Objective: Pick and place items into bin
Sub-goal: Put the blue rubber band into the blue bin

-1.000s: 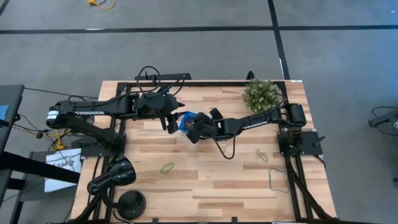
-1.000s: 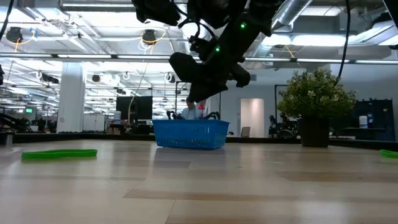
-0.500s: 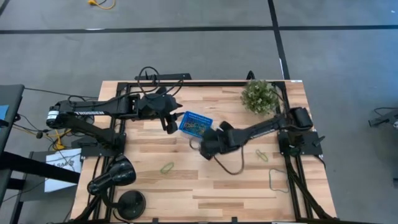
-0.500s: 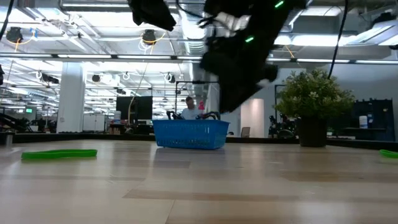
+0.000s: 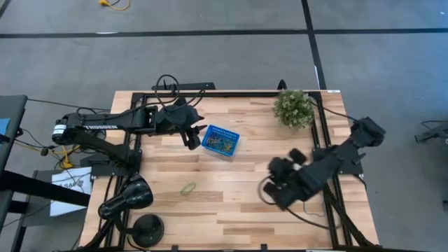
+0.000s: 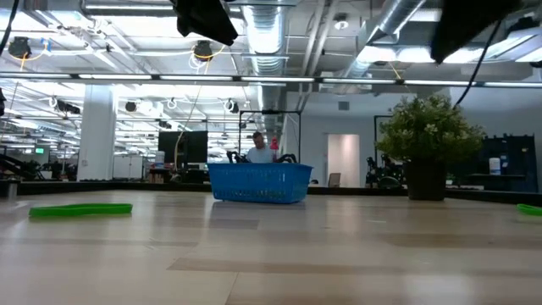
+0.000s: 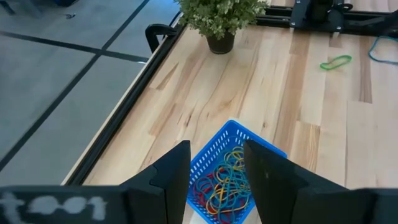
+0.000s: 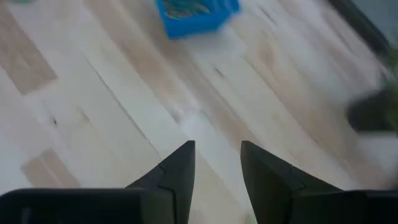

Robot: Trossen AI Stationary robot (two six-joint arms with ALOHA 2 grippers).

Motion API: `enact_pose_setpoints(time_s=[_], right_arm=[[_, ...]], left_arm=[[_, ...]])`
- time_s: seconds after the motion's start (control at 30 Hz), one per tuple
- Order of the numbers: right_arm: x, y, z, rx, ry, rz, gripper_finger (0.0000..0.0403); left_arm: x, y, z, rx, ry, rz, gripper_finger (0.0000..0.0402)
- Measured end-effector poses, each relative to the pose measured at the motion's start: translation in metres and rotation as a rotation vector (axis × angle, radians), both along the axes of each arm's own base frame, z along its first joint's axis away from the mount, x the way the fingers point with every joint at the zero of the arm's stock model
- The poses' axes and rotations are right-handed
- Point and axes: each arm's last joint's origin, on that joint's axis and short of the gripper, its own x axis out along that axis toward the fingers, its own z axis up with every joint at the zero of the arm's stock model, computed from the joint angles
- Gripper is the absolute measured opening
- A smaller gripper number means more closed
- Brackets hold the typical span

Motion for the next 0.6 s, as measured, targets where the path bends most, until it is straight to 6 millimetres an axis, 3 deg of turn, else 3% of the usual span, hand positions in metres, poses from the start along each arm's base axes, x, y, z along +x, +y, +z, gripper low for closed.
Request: enact_pose_setpoints(time_s=[0.17, 0.4, 0.6], right_arm=[[-0.039, 0.018, 0.004, 0.125, 0.069, -0.086, 0.0122], [-0.075, 0.058, -0.030, 0.318, 0.351, -0.205, 0.0119], [-0.086, 0.087, -0.054, 0.478, 0.317, -0.317, 0.0118]], left_arm=[[0.000, 0.000, 0.000, -0.012, -0.006, 0.009, 0.0140], [0.000, 0.000, 0.000, -0.015, -0.008, 0.011, 0.0140], [0.001, 0.000, 0.001, -0.040, -0.031, 0.027, 0.0140]])
